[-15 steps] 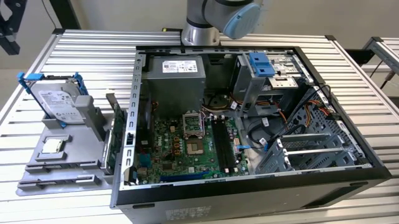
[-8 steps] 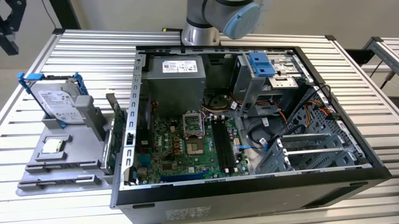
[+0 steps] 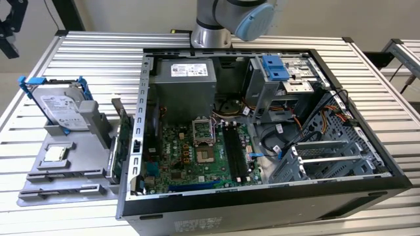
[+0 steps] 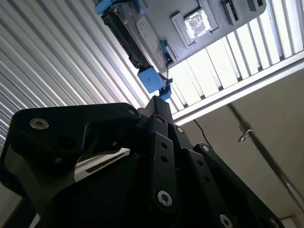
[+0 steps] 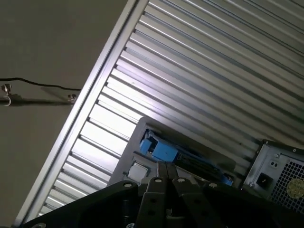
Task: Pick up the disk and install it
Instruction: 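Pick up the disk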
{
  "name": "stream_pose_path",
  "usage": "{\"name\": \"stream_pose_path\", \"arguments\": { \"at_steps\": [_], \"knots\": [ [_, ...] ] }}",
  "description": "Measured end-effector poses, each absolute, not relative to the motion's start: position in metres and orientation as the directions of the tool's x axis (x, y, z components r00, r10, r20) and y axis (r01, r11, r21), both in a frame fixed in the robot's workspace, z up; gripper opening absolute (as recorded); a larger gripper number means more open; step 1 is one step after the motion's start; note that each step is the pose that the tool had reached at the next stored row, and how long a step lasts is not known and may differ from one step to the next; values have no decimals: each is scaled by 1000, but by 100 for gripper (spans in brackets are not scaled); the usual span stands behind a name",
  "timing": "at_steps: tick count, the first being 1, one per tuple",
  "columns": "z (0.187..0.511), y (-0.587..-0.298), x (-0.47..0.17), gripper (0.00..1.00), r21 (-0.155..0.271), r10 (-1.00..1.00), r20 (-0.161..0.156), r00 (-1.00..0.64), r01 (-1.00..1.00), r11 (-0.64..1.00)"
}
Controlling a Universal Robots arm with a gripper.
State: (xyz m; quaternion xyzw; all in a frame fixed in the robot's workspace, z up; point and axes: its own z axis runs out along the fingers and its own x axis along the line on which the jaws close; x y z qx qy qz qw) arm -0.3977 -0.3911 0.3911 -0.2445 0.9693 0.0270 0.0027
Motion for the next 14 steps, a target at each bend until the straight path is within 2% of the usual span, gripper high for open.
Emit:
{"name": "stream_pose_path", "arguments": {
  "at_steps": [14],
  "knots": [
    [391, -391, -398, 0, 41, -608, -12, -794, -608, 793]
  ]
}}
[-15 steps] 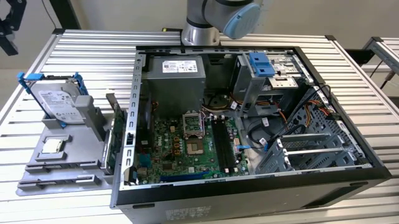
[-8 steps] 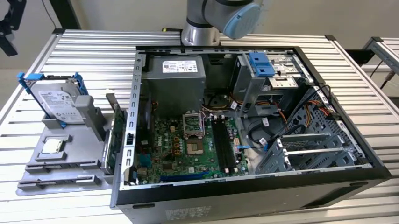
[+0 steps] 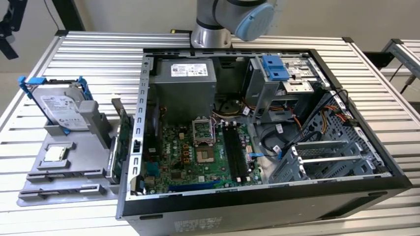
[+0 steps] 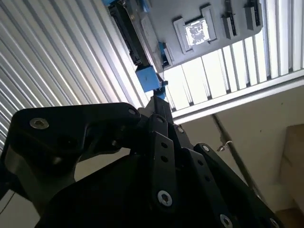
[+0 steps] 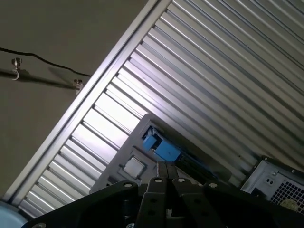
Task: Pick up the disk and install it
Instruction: 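Pick up the disk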
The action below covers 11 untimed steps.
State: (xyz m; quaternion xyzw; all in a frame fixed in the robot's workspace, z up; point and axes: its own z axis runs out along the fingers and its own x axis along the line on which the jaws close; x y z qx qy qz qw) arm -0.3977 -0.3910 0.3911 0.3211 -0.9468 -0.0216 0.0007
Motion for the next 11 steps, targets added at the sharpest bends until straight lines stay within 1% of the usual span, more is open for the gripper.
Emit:
{"name": "stream_pose_path", "arguments": {
  "at_steps": [11],
  "knots": [
    [391, -391, -398, 0, 32, -676, -5, -737, -676, 736]
  ]
}}
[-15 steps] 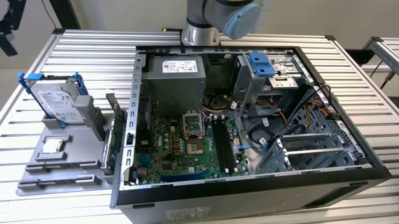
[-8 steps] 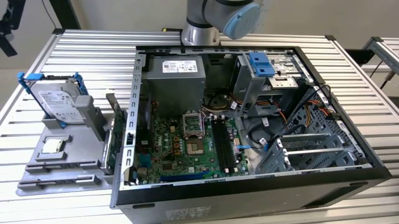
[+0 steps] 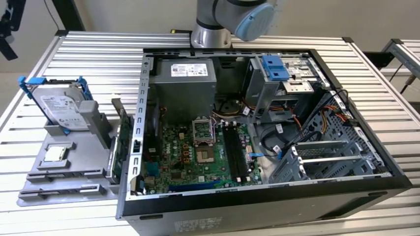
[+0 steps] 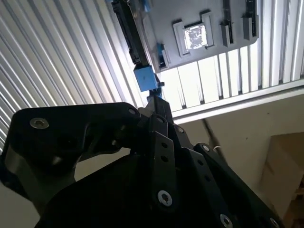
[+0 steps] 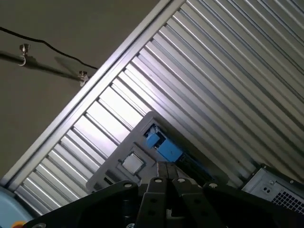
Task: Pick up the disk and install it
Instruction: 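Pick up the disk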
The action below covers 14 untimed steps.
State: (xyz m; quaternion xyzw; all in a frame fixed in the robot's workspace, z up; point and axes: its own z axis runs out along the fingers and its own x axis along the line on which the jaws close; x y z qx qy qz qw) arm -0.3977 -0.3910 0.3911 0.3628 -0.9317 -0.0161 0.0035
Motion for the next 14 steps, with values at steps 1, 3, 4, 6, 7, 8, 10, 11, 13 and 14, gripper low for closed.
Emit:
{"name": "stream_pose_path", "arguments": {
  "at_steps": [1, 3, 4, 6, 7, 8, 10, 11, 13, 14],
  "knots": [
    [391, -391, -398, 0, 32, -682, -4, -731, -682, 731],
    [391, -391, -398, 0, 30, -694, -3, -720, -693, 720],
    [391, -391, -398, 0, 29, -699, -2, -715, -699, 715],
    [391, -391, -398, 0, 28, -710, -1, -704, -710, 704],
    [391, -391, -398, 0, 28, -715, 0, -699, -715, 699],
    [391, -391, -398, 0, 27, -720, 0, -694, -720, 693],
    [391, -391, -398, 0, 26, -731, 1, -682, -731, 682],
    [391, -391, -398, 0, 26, -736, 1, -677, -736, 676],
    [391, -391, -398, 0, 25, -748, 2, -663, -748, 663],
    [391, -391, -398, 0, 25, -756, 3, -655, -756, 654]
  ]
}}
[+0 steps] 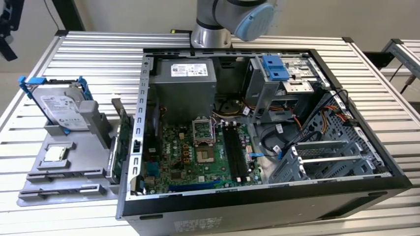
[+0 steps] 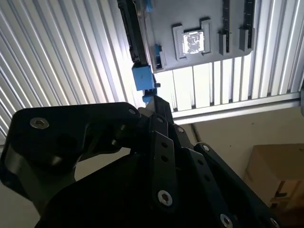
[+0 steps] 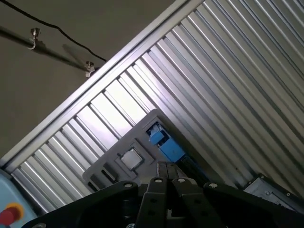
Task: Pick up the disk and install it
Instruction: 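Pick up the disk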
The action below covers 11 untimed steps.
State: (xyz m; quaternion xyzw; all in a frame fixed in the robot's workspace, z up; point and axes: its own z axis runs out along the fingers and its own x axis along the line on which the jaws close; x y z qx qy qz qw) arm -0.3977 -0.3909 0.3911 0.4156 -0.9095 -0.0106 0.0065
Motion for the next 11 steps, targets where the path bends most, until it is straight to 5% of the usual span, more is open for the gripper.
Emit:
{"name": "stream_pose_path", "arguments": {
  "at_steps": [11],
  "knots": [
    [391, -391, -398, 0, 22, -814, 7, -580, -814, 580]
  ]
}}
